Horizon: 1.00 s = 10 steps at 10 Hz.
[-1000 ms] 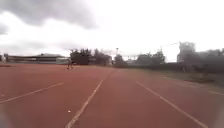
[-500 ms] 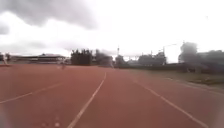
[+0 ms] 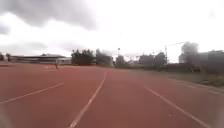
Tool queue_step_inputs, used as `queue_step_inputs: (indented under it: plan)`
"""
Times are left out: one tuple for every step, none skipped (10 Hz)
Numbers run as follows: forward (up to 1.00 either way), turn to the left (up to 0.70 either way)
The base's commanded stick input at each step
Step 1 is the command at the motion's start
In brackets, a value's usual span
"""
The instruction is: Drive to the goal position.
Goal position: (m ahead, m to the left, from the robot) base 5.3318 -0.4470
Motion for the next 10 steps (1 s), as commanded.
queue_step_inputs:
  plan:
    - [0.7, 0.0]
    - [0.7, 0.0]
    - [0.7, 0.0]
    - [0.7, 0.0]
    - [0.7, 0.0]
    - [0.7, 0.0]
    - [0.7, 0.0]
    - [0.7, 0.0]
    - [0.7, 0.0]
    - [0.7, 0.0]
